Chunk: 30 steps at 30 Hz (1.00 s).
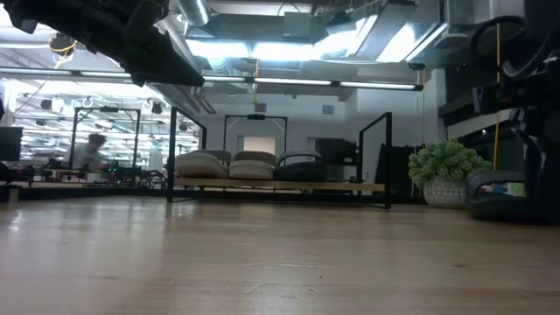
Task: Pick and place slides into the shelf
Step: Put the black slide on the shelf
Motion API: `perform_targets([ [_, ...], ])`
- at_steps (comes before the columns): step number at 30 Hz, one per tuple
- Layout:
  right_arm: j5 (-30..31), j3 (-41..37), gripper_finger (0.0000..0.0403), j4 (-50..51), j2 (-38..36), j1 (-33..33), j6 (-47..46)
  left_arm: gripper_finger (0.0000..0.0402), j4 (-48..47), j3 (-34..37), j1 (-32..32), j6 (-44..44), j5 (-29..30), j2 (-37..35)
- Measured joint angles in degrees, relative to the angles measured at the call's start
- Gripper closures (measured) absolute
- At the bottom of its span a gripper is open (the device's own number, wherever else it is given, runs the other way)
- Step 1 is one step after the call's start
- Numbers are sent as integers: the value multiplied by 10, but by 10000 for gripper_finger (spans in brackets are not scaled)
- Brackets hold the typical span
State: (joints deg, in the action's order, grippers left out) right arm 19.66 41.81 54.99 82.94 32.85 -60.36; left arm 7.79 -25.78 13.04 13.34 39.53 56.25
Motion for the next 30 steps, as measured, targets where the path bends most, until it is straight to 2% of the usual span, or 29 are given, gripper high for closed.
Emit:
perform_targets([
  [15, 2, -59, 224, -101, 0, -20, 36, 398, 0, 0, 0, 0, 0, 0],
  [19, 3, -62, 257, -104, -1, -20, 36, 398, 0, 0, 0, 0, 0, 0],
  [30, 4, -62, 384, -106, -1, -20, 23, 398, 0, 0, 0, 0, 0, 0],
])
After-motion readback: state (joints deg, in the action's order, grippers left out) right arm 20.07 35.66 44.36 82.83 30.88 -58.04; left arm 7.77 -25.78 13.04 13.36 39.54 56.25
